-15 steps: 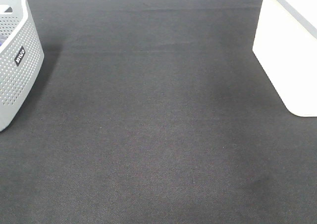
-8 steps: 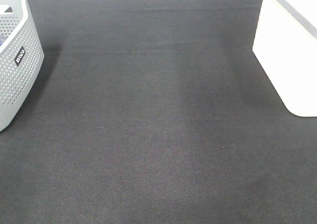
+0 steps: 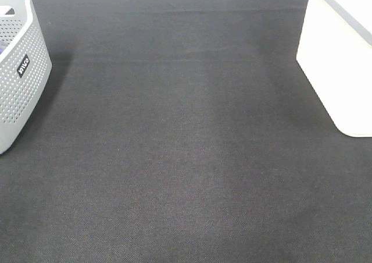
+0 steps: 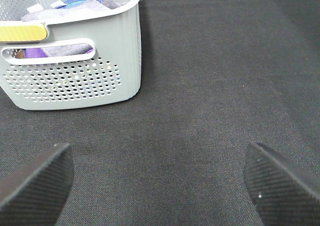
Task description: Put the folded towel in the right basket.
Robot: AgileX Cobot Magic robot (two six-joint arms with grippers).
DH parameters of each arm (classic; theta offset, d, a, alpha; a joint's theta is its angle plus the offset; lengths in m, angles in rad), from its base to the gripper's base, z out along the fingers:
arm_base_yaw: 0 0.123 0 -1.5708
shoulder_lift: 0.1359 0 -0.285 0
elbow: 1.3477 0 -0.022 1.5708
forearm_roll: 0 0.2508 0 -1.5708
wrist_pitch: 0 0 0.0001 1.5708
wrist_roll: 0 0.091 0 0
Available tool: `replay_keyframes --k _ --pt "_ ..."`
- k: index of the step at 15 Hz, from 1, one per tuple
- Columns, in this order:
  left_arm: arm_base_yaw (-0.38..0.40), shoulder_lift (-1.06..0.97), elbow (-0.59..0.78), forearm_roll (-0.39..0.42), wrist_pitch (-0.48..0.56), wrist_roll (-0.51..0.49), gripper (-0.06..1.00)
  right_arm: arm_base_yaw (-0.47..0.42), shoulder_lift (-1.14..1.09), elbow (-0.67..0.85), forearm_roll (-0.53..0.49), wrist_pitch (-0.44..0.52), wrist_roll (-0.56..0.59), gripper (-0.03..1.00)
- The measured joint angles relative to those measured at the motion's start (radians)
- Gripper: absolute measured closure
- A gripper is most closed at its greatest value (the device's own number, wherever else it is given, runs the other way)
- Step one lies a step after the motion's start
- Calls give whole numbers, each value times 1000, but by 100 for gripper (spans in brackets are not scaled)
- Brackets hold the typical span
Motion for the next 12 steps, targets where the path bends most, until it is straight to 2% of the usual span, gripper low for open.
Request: replay_keyframes --k 3,5,7,10,12 --pt "0 0 0 0 0 0 7 0 -237 294 -3 -30 15 21" --pt "0 0 0 0 0 0 7 0 -439 508 -6 -99 17 21" --pt "0 0 0 0 0 0 7 0 -626 660 -27 -140 17 21" --pt "0 0 0 0 0 0 7 0 -871 807 -96 -146 17 21" --pt "0 0 0 0 0 0 7 0 -1044 839 -112 -145 17 21"
